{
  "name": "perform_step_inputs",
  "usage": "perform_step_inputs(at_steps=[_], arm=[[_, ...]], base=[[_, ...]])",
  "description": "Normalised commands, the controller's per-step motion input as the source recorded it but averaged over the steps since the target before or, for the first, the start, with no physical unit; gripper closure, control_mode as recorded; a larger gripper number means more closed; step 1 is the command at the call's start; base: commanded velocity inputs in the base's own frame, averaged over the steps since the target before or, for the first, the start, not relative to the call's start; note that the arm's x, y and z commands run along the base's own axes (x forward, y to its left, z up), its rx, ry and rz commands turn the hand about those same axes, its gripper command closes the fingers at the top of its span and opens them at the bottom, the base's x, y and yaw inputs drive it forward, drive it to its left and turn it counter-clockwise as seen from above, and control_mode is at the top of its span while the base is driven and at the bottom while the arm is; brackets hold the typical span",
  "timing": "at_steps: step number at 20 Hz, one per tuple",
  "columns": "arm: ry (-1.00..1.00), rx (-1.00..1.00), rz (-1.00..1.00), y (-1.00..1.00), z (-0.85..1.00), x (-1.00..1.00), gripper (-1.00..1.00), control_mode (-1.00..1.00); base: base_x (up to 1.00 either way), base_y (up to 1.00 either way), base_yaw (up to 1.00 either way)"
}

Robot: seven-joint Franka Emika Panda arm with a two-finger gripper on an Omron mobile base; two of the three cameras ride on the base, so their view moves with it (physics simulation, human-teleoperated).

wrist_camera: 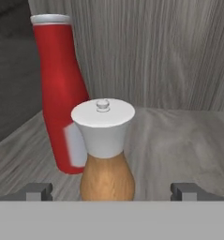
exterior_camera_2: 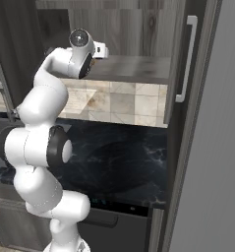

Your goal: Take 2 condiments from the cabinet and move them on the counter near the stove.Make sure the condiments are lined up with each other, next to each other.

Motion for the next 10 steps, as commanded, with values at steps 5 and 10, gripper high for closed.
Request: perform_step_inputs(at_steps=[5, 10], arm=[[0.0, 0.0, 0.0, 0.0, -0.04, 0.13, -1.0, -1.0], [0.0, 0.0, 0.0, 0.04, -0.04, 0.12, -1.0, -1.0]], base=[[0.0, 0.0, 0.0], [0.0, 0.0, 0.0]])
